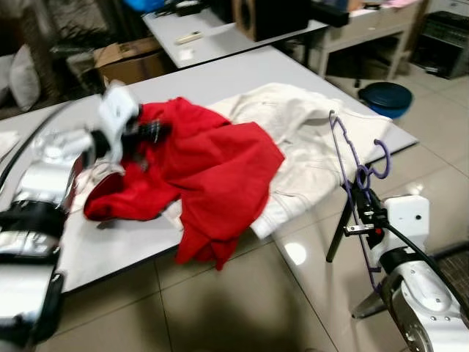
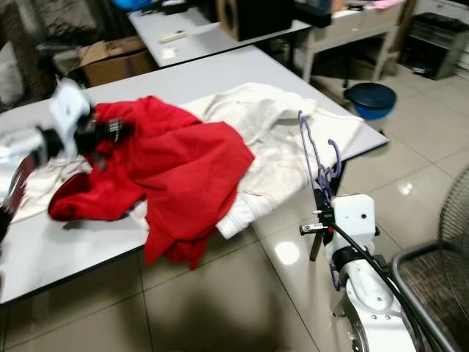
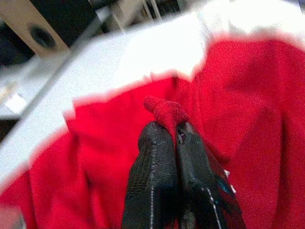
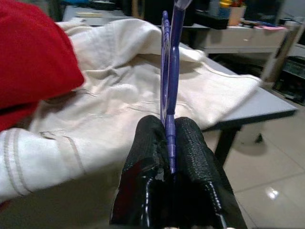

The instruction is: Hang hanger

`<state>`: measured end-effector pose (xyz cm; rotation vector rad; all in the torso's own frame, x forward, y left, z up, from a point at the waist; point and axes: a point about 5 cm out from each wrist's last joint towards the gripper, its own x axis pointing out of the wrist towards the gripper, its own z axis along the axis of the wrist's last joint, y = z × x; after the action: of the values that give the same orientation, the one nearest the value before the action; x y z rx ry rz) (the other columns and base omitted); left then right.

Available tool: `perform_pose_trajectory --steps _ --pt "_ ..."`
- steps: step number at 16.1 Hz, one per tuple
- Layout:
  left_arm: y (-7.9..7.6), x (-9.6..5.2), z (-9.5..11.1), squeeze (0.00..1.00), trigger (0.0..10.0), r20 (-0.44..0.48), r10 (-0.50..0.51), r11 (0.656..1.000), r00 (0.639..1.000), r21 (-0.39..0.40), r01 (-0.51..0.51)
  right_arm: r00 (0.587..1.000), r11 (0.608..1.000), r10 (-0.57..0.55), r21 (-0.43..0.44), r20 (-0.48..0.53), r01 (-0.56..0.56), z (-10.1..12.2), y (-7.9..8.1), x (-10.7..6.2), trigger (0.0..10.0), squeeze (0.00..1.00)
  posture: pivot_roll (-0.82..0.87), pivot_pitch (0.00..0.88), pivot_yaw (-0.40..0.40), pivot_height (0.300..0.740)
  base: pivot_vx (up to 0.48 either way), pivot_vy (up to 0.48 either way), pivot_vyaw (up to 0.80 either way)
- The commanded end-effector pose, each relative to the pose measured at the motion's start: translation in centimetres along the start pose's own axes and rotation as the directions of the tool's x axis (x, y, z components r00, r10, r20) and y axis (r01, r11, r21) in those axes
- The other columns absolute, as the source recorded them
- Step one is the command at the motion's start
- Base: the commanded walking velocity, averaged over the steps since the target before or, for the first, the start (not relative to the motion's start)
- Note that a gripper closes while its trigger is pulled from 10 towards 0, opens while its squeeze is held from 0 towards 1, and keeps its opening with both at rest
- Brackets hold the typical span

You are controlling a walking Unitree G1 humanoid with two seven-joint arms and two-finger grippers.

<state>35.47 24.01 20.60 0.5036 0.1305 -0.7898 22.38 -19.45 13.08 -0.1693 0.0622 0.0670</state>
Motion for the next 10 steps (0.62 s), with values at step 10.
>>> perform_pose_trajectory --steps 10 --pt "-4.6 -3.5 -0.9 0.00 0.0 -0.103 -0.383 0.919 0.918 -0.141 0.368 1.000 1.000 0.025 -0.003 0.001 -0.025 -0.3 0.6 0.1 10.0 0.00 -0.13 0.000 0.132 0.740 0.000 0.000 0.00"
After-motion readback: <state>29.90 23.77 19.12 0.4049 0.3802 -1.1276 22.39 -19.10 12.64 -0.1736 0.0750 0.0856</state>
